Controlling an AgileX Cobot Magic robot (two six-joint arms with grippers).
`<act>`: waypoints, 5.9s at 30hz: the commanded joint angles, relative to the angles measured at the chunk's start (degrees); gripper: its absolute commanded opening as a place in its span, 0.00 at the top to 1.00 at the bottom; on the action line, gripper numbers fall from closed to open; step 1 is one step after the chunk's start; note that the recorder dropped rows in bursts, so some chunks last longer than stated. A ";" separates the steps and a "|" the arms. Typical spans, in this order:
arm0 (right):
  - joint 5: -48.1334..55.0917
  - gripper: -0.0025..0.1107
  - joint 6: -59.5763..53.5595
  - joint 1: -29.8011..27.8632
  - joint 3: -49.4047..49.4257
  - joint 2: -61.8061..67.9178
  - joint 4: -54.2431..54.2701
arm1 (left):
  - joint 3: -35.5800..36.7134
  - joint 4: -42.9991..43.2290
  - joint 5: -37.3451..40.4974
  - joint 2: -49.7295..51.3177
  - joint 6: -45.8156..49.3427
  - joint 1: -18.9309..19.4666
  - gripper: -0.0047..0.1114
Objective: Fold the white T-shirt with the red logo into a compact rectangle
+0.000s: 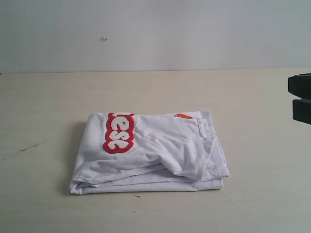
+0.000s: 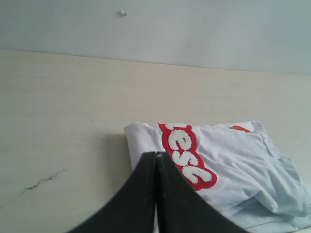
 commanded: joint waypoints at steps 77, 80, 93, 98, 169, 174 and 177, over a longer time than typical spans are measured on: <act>-0.85 0.98 0.53 -0.17 0.31 -0.33 0.19 | 21.11 42.62 11.73 -39.98 -36.26 11.44 0.96; -0.85 0.98 0.53 -0.17 0.31 -0.33 0.19 | 21.11 42.62 11.73 -39.98 -36.26 11.44 0.96; -0.85 0.98 0.53 -0.17 0.31 -0.33 0.19 | 21.11 42.62 11.73 -39.98 -36.26 11.44 0.96; -0.85 0.98 0.53 -0.17 0.31 -0.33 0.19 | 21.11 42.62 11.73 -39.98 -36.26 11.44 0.96; -2.92 0.98 13.30 -26.21 32.58 -45.71 -4.48 | 21.11 42.62 11.73 -39.98 -36.26 11.44 0.96; -2.66 0.98 9.48 -26.21 32.58 -45.71 -4.48 | 21.11 42.62 11.73 -39.98 -36.26 11.44 0.96; -2.43 0.98 8.57 -26.21 32.58 -45.71 -4.48 | 21.11 42.62 11.73 -39.98 -36.26 11.44 0.96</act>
